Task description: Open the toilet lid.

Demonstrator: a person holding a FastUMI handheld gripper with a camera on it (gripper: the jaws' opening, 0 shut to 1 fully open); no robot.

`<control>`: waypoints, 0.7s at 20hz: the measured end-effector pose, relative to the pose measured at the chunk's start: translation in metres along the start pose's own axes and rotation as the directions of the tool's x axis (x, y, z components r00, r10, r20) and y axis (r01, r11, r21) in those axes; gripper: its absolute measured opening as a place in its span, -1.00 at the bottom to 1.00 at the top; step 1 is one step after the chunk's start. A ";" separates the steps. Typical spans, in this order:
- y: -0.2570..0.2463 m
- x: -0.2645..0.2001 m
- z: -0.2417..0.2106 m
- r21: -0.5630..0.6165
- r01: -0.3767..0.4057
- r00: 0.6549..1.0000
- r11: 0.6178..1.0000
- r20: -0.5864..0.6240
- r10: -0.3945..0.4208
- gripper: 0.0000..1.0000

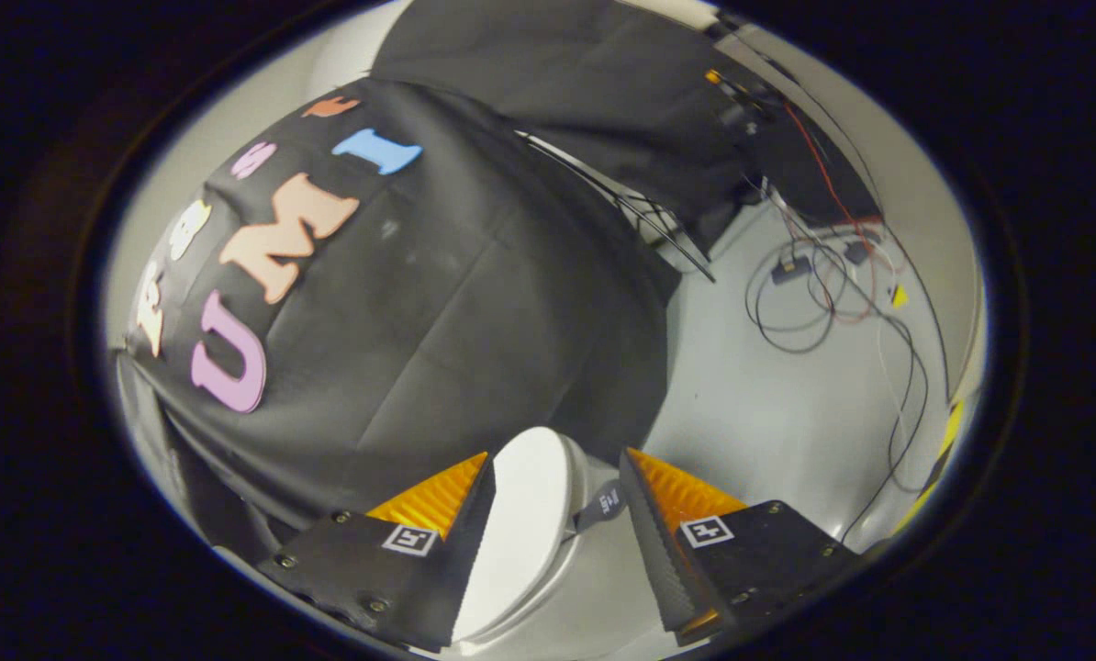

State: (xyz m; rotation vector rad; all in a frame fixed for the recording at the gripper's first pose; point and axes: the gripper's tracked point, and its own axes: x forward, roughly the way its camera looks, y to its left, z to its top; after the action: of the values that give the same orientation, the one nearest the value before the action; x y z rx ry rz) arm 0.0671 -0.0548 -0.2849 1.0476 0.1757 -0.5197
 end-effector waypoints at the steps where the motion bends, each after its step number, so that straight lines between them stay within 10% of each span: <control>1: -0.008 0.005 -0.010 0.019 0.028 1.000 0.999 -0.008 -0.028 0.61; 13: -0.040 0.081 -0.053 0.226 0.085 0.991 0.970 -0.122 -0.058 0.62; 14: -0.036 0.093 -0.058 0.239 0.080 0.990 0.968 -0.134 -0.049 0.28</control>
State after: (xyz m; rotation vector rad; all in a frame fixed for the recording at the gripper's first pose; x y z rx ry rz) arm 0.1359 -0.0494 -0.3770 1.3205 0.2644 -0.5426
